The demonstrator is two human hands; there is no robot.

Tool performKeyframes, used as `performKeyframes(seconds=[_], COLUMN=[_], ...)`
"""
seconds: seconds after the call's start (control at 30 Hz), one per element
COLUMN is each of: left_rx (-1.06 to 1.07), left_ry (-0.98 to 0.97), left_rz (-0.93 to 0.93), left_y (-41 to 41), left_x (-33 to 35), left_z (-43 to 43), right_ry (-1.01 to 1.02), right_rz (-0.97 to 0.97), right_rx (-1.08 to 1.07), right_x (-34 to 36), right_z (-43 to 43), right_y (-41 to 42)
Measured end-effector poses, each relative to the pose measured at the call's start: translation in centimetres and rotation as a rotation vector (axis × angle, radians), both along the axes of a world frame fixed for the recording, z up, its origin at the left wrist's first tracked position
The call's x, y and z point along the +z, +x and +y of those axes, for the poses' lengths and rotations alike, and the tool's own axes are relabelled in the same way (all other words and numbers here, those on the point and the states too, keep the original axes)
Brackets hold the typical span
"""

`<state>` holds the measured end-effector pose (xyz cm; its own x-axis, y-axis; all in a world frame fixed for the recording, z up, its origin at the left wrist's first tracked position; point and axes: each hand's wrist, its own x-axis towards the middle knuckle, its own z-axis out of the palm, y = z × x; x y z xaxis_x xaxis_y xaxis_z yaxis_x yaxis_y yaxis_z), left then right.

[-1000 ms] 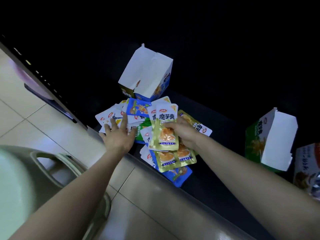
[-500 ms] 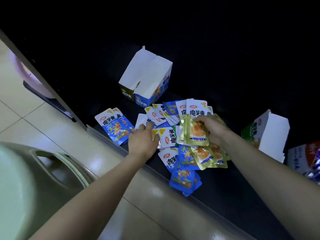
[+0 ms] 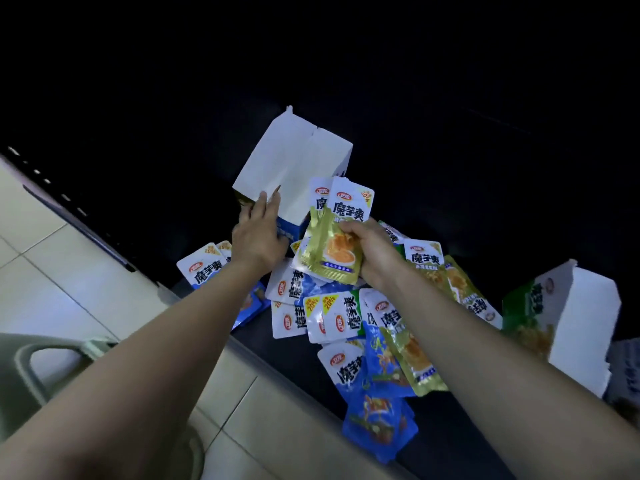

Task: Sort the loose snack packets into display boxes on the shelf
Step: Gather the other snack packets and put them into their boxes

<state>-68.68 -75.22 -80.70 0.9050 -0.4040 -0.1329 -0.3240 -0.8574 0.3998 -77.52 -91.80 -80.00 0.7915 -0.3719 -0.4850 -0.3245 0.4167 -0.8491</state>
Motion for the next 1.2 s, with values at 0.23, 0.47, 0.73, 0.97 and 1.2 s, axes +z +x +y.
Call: performKeyframes(seconds=[0.23,0.47,0.73,0.97,1.2], left_rx=[-0.055,-0.045,0.028,-0.121,-0.299], left_ry=[-0.092,-0.034,-0.160,-0.169,-0.107], left_rz=[-0.172,-0.316,-0.498,-0.390,-0.295], left_y=[0.4,-0.9,-4.5,-11.9,-16.9], left_x=[-0.6,-0.5,4.4,6.2,5.1], left_z=[0.2,-0.4,-1.0,-3.3,-5.0], right_ry=[0.052,0.047,0.023,-0.109,-0.232], right_rz=[-0.016,-0.072,-0.247,-0.137,-0.014], right_rx=[-0.023,-0.029,-0.107,-0.177,-0.168], right_x=[-0.7,0.5,4.6,7.9,7.3], right_z=[0.4,0.2,0.1,-3.3,-6.2], right_y=[-0.3,-1.9,-3.9,-9.9,-15.6])
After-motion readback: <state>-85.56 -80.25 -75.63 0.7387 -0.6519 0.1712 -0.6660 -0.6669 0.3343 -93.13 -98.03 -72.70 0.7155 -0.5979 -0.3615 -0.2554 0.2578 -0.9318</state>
